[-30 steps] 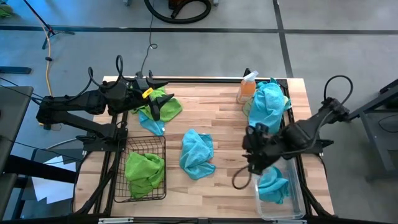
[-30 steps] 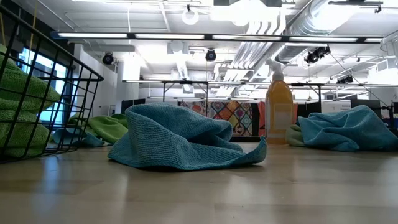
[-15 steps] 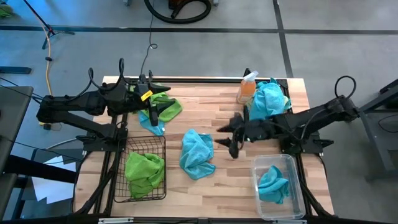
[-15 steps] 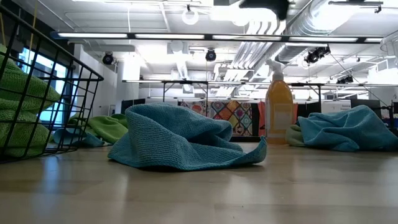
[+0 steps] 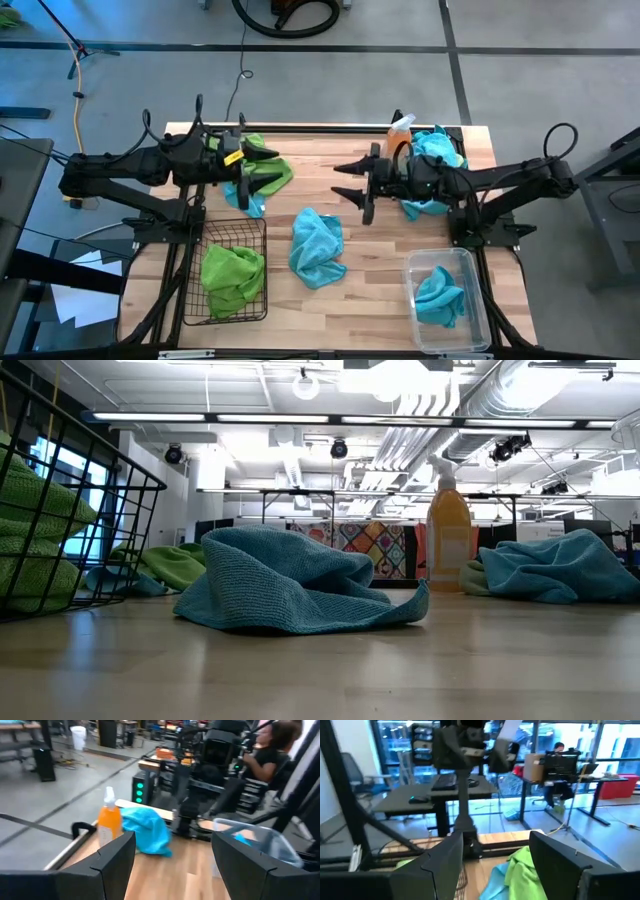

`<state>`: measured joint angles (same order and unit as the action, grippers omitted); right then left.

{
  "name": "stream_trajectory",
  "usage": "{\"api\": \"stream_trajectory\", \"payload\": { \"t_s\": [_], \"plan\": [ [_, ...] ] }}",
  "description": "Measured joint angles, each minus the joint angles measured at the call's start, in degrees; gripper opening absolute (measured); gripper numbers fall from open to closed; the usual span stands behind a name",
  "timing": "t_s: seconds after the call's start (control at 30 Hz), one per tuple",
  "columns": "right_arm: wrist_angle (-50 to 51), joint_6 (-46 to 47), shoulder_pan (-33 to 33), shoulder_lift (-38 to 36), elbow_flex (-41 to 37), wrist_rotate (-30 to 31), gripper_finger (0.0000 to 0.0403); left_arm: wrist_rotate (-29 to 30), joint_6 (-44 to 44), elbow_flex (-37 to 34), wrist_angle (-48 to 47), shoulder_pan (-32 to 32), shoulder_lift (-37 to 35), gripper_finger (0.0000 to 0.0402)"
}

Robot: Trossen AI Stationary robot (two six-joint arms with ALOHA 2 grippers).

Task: Sort microfiber towel by color & place in baskets
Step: Put the blue microfiber cloth into the transparent bin

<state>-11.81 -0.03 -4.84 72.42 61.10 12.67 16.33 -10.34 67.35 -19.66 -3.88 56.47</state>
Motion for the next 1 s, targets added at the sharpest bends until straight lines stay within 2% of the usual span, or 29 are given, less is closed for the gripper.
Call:
{"api": "stream_trajectory", "payload": {
  "t_s": [0.37,0.47,0.67,0.9,1.0],
  "plan": [
    [1.26,4.94,0.06,0.02,0.79,-1.12,0.0225,-1.67,-1.58,-0.02,0.1,-2.3,1.07,0.025],
    [4.45,7.48,0.48,-0.16,0.8,0.37,0.0225,-1.49,-1.62,-0.07,-0.53,-2.29,1.9,0.025],
    [26.29,19.75,3.87,-1.64,0.81,3.24,0.0225,-1.41,-1.67,-0.02,-1.9,-2.29,2.62,0.025],
    [61.06,39.57,13.01,-1.48,0.77,3.61,0.0225,-1.41,-1.61,-0.07,-3.38,-2.29,2.86,0.025],
    [72.67,45.02,16.62,-1.51,-0.03,4.84,0.0225,-1.41,-1.59,-0.07,-3.19,-2.29,2.86,0.025]
  ]
}}
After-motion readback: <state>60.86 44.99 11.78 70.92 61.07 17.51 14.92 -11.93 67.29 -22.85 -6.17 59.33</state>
